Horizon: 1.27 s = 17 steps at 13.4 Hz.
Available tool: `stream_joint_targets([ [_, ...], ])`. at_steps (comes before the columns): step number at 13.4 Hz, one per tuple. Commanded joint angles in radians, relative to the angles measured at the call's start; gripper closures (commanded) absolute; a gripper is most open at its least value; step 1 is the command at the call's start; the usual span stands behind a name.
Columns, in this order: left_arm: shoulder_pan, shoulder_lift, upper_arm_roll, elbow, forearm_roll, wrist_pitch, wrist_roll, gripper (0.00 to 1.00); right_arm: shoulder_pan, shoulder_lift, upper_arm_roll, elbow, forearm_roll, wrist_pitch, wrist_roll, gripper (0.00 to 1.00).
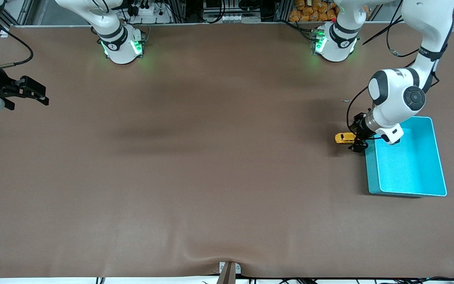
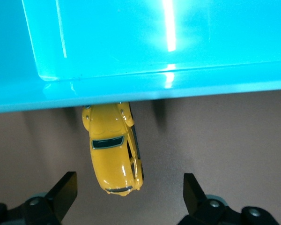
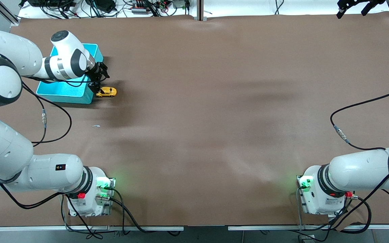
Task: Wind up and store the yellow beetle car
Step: 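Close the left gripper around the yellow car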
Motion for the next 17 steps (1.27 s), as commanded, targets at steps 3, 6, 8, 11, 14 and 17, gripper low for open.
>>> stream_joint_targets([
  [3, -0.015, 0.026, -0.001, -0.018, -0.005, 0.038, -0.013, 0.0, -0.006, -0.013, 0.001, -0.007, -0.017, -0.003, 0.016, 0.0],
  [6, -0.016, 0.055, -0.001, -0.018, -0.004, 0.042, -0.013, 0.0, -0.003, -0.012, 0.002, -0.006, -0.017, 0.001, 0.016, 0.0],
  [8, -0.016, 0.072, -0.001, -0.018, -0.004, 0.049, -0.013, 0.0, -0.004, -0.013, 0.002, -0.006, -0.016, -0.002, 0.016, 0.0],
  [11, -0.015, 0.08, 0.002, -0.018, -0.004, 0.053, -0.016, 0.18, -0.006, -0.013, 0.002, -0.006, -0.016, -0.005, 0.015, 0.0],
  [14, -0.01, 0.082, 0.006, -0.015, -0.004, 0.056, -0.018, 0.98, -0.006, -0.013, 0.001, -0.006, -0.017, -0.003, 0.012, 0.0],
  [17, -0.021, 0.071, 0.004, -0.009, -0.002, 0.056, -0.021, 1.0, -0.006, -0.015, 0.001, -0.006, -0.016, -0.005, 0.012, 0.0],
])
